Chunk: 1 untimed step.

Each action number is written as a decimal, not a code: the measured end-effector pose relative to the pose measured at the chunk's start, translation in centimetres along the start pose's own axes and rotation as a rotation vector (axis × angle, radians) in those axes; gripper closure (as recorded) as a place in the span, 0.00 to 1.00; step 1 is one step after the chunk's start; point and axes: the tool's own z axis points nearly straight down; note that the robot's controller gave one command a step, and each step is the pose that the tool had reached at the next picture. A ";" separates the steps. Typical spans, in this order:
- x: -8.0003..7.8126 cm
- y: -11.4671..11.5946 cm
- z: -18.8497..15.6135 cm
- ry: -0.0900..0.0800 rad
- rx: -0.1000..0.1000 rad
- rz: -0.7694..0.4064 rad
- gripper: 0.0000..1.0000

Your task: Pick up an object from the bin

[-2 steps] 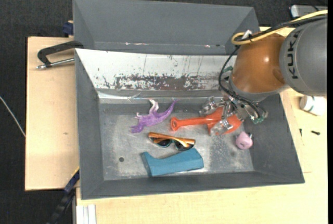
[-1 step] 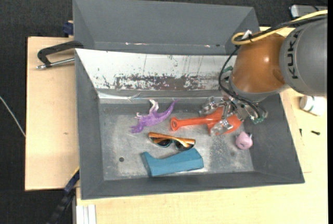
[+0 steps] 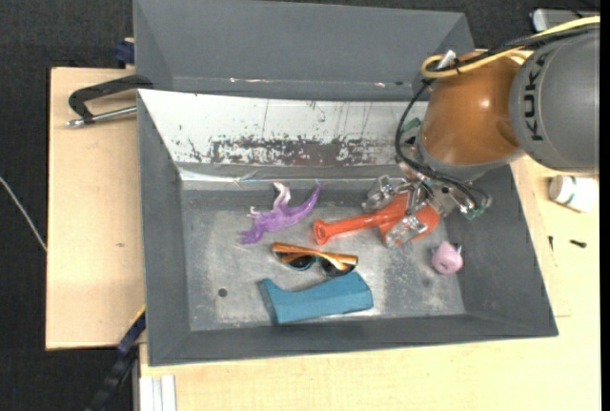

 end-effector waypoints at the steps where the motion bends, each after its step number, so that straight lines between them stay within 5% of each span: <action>1: 0.0 0.0 -15.3 -0.006 0.001 0.043 1.00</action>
Offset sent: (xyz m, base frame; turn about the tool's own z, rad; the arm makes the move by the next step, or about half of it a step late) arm 0.0000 0.0000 0.0000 0.0000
